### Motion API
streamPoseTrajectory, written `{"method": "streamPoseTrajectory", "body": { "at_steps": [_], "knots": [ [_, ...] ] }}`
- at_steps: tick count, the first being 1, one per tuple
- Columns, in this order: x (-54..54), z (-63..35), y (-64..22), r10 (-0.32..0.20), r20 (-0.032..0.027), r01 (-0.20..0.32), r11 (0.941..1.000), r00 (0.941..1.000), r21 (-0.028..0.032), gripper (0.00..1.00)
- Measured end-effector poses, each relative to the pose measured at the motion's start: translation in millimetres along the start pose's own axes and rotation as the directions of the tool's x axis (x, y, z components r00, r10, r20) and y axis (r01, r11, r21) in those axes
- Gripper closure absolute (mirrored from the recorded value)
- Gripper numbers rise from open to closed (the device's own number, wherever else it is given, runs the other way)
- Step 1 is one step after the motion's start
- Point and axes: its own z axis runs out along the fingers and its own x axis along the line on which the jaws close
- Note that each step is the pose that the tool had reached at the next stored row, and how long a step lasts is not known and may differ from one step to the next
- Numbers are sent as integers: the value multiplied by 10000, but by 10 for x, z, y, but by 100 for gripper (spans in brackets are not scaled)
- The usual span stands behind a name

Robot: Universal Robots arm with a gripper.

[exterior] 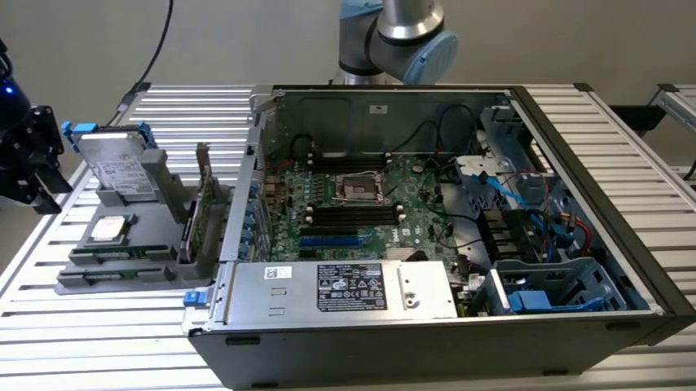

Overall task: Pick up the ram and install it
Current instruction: 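Pick up the ram and move it above insertion slot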

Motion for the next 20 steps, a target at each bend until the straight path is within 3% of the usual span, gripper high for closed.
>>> {"method": "streamPoseTrajectory", "body": {
  "at_steps": [8, 20],
  "knots": [
    [150, 140, -56, -53, 7, 53, 10000, 10000, -1, 61],
    [285, 347, -270, -146, 22, 146, 9999, 9999, -2, 61]
  ]
}}
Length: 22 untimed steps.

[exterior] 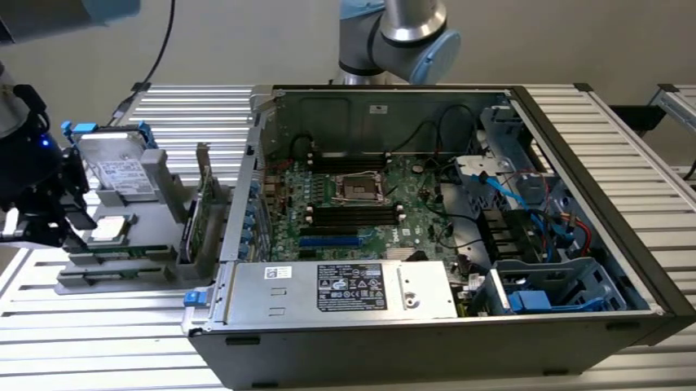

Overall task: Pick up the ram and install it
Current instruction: 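Pick up the ram and move it above insertion slot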

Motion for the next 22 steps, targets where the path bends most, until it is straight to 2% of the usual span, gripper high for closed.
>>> {"method": "streamPoseTrajectory", "body": {
  "at_steps": [6, 22],
  "knots": [
    [7, 105, -84, -85, -3, 85, 10000, 10000, -1, 61],
    [15, 396, -104, -160, -7, 160, 9999, 9999, -5, 61]
  ]
}}
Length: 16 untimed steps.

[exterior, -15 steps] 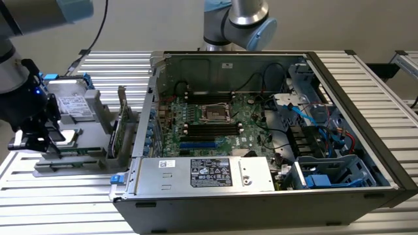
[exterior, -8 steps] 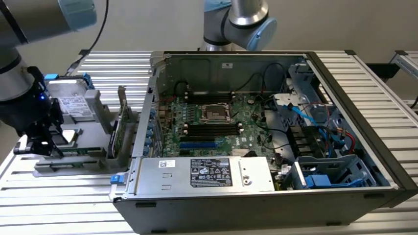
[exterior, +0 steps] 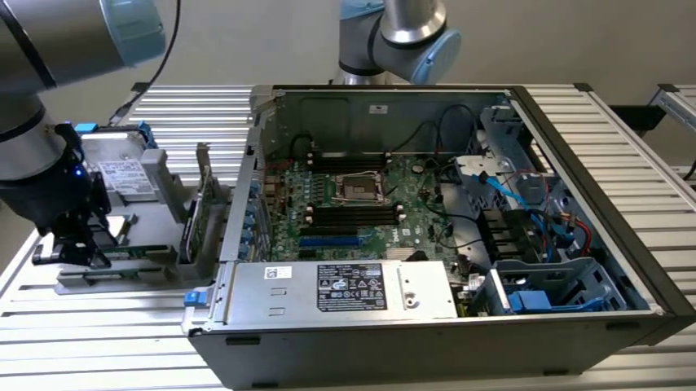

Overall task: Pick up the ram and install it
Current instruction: 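Pick up the ram and move it above insertion slot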

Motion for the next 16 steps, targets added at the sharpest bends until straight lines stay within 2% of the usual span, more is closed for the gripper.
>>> {"method": "streamPoseTrajectory", "body": {
  "at_steps": [6, 12, 16],
  "knots": [
    [3, 109, -6, -73, -2, 73, 10000, 10000, -3, 61],
    [12, 217, -11, -239, -4, 239, 9997, 9997, -70, 61],
    [22, 290, -15, -379, -8, 378, 9992, 9993, -90, 61]
  ]
}}
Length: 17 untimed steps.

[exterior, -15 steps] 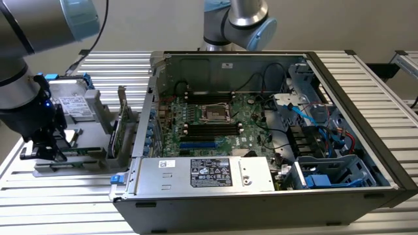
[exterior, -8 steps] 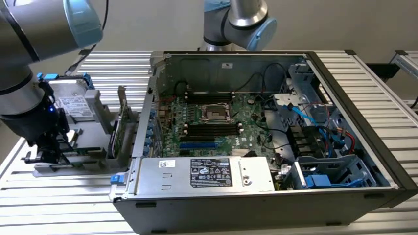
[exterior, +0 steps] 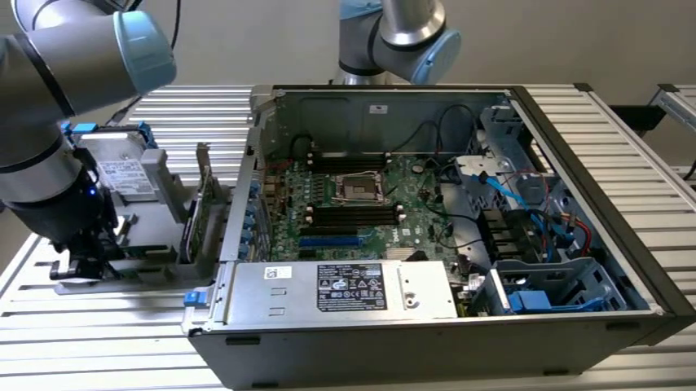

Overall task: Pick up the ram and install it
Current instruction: 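Pick up the ram and move it above insertion slot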

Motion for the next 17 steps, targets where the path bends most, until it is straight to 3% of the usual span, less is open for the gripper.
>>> {"method": "streamPoseTrajectory", "body": {
  "at_steps": [5, 11, 17],
  "knots": [
    [30, 83, -14, -136, -4, 136, 9999, 9999, -33, 61],
    [62, 89, -76, -166, 11, 166, 9999, 9999, -32, 61],
    [63, 92, -79, -161, 10, 161, 9999, 9999, -33, 61]
  ]
}}
